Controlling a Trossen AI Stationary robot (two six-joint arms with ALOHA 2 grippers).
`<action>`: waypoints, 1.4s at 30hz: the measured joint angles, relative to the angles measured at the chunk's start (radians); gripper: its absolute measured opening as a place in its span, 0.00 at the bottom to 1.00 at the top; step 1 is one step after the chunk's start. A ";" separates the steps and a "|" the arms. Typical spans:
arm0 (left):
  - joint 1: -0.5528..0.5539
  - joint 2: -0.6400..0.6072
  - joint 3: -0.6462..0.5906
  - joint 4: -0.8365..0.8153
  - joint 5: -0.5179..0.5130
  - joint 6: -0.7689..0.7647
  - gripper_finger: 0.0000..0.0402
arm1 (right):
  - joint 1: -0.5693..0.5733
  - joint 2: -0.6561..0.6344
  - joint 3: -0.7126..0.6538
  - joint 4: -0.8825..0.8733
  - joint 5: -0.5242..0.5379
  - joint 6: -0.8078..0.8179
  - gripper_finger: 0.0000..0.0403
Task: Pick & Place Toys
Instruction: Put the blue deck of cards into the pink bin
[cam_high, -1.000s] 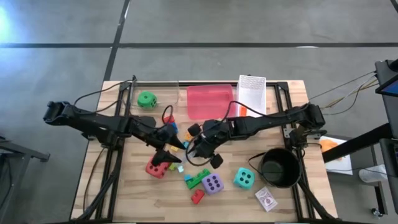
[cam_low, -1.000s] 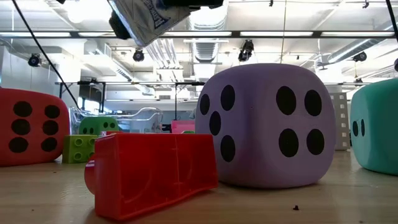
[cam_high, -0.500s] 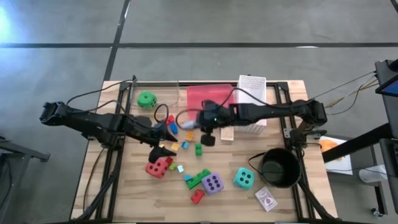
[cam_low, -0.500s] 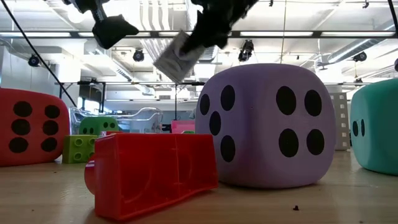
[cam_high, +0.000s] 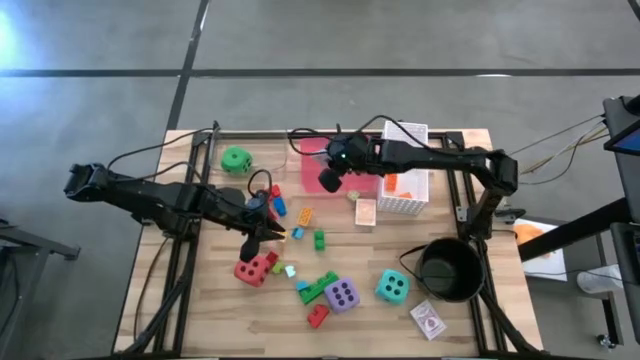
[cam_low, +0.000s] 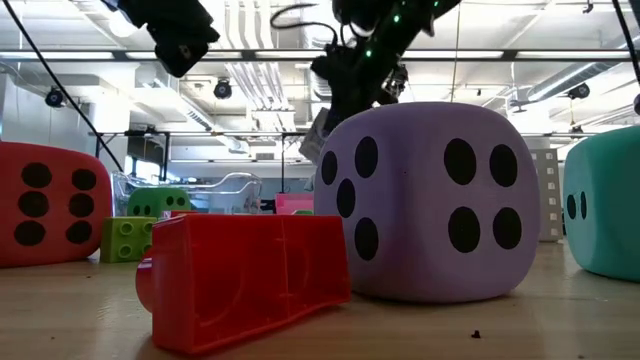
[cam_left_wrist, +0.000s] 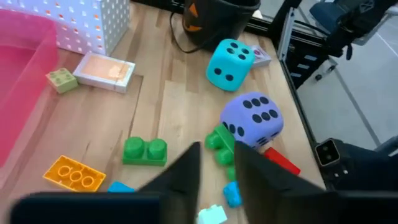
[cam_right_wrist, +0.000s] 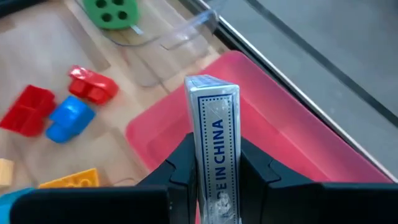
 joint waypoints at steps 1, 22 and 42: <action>0.000 0.000 0.000 0.000 0.000 0.003 0.12 | -0.010 0.009 0.000 0.003 0.000 0.000 0.15; -0.024 -0.045 -0.111 0.104 -0.198 -0.042 0.02 | -0.083 0.116 0.006 -0.105 0.014 0.158 0.15; -0.069 -0.152 -0.129 0.107 -0.178 -0.065 0.02 | -0.120 0.276 0.119 -0.115 -0.196 0.150 0.15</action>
